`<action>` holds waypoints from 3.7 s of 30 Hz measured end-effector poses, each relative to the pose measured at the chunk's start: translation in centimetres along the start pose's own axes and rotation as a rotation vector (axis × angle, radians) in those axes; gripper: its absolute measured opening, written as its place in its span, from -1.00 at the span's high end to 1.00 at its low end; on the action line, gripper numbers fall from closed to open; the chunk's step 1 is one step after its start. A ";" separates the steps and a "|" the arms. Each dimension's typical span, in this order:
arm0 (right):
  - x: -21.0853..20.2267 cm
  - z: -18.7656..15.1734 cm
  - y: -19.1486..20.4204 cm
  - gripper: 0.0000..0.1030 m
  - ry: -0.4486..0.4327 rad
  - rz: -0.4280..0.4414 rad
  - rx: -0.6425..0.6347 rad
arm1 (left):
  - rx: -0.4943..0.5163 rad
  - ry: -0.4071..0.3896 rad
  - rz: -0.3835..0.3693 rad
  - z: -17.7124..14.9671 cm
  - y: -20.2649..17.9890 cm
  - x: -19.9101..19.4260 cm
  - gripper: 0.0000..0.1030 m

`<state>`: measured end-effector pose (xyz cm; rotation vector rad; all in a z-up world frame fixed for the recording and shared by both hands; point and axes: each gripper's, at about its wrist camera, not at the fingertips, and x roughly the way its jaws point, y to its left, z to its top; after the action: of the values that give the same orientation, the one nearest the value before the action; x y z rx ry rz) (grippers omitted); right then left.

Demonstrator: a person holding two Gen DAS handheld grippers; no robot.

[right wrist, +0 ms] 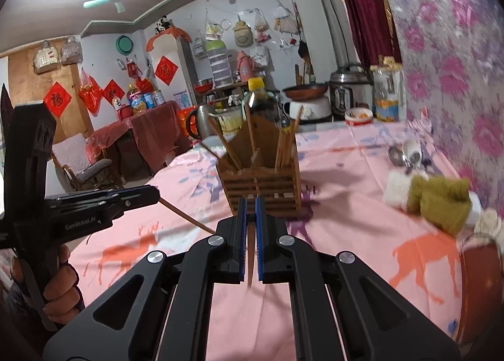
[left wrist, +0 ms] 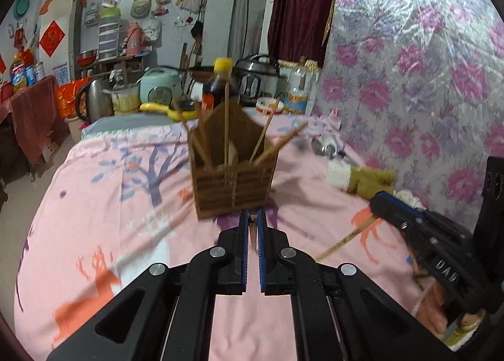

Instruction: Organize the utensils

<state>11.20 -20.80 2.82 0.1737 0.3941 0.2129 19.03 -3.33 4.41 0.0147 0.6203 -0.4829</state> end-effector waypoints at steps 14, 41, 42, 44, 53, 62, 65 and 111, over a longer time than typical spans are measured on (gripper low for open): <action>5.9 14.8 1.7 0.89 -0.281 -0.064 -0.031 | 0.052 -0.301 0.060 16.3 0.0 -1.1 0.88; 8.1 10.5 -0.2 0.15 -0.196 -0.120 0.057 | -0.107 -0.211 0.191 9.6 5.2 2.5 -0.89; 6.9 10.2 -0.1 0.04 -0.213 -0.127 0.060 | -0.120 -0.209 0.199 9.0 5.3 1.6 -0.89; 4.0 9.6 0.5 -0.17 -0.250 -0.141 0.060 | -0.138 -0.215 0.227 7.7 5.2 -0.6 -0.89; -9.2 5.7 4.2 -0.89 -0.385 -0.162 0.025 | -0.131 -0.279 0.367 2.0 0.8 -11.5 -0.89; -16.6 -1.2 4.2 -0.89 -0.319 -0.206 0.064 | -0.121 -0.290 0.489 -5.6 -4.7 -18.0 -0.89; -17.3 -1.8 4.1 -0.89 -0.302 -0.215 0.060 | -0.108 -0.318 0.457 -7.1 -5.8 -19.2 -0.89; -11.2 -4.7 4.2 -0.89 -0.087 -0.213 0.063 | -0.051 -0.184 0.533 -10.0 -4.8 -13.5 -0.89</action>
<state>-1.48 -18.80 3.52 0.2007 0.3298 -0.0169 1.84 -0.26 4.45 0.0837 0.4240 0.0483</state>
